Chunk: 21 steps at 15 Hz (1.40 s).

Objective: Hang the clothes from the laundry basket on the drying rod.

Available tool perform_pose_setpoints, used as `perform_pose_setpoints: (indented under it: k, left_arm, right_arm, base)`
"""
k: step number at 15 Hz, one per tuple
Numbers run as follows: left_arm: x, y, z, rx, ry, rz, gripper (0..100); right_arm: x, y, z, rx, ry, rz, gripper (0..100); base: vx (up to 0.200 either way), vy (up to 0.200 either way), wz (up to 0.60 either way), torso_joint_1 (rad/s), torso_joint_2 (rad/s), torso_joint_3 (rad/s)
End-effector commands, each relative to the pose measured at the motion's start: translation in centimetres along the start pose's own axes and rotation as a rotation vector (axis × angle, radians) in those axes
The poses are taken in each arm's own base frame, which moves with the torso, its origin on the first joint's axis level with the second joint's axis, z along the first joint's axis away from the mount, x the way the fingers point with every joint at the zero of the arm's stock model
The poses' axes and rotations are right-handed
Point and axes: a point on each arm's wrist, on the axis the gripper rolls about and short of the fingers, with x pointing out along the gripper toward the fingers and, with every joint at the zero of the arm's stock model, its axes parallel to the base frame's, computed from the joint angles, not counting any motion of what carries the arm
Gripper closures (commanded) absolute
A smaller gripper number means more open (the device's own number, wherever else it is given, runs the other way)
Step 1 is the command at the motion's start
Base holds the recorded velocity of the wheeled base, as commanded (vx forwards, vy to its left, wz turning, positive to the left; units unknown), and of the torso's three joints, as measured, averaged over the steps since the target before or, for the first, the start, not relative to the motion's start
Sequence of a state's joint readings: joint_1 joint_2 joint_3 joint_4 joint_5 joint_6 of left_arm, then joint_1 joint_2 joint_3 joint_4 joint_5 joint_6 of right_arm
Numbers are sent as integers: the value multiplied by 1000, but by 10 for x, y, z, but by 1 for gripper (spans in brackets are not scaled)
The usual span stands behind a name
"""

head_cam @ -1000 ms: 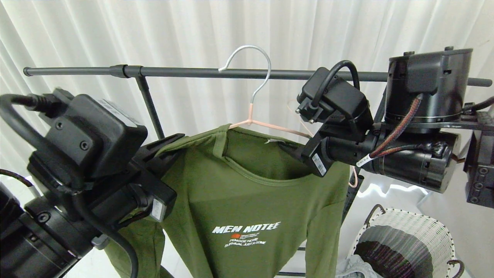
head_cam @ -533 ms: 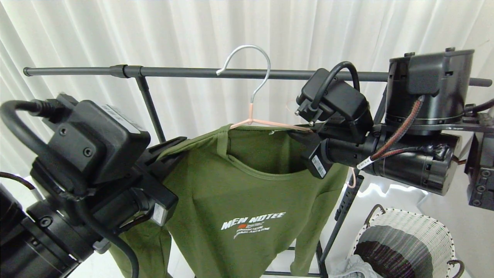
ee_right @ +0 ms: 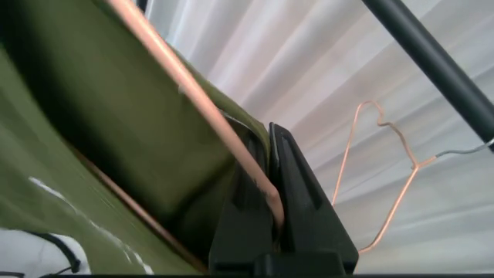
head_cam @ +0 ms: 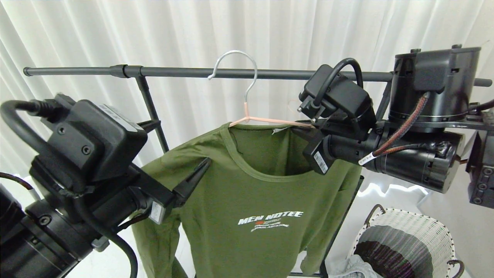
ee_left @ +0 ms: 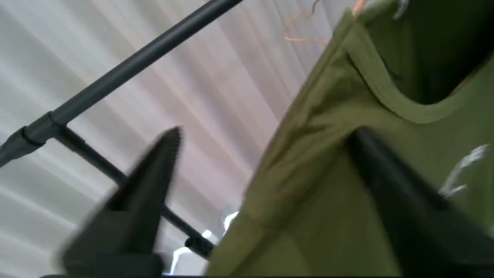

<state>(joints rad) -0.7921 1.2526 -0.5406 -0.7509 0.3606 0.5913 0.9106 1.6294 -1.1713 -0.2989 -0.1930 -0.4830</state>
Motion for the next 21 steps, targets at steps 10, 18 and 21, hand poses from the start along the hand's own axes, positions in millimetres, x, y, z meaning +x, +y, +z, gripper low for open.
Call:
perform_pose_setpoints:
  k: [10,18,21]
  left_arm:
    - [-19,24,-52,-43,191,173,0]
    - [-12,20,-93,-135,318,85,0]
    - [-4,21,-99,-172,349,94,0]
  right_arm:
    - [-17,-16,5,9,-20,-64,100]
    - [-42,-18,6,12,-51,-59,100]
    - [-47,-9,15,3,-99,-32,100]
  base:
    - [0,0,0,0,0,0]
    - [0,0,0,0,0,0]
    - [0,0,0,0,0,0]
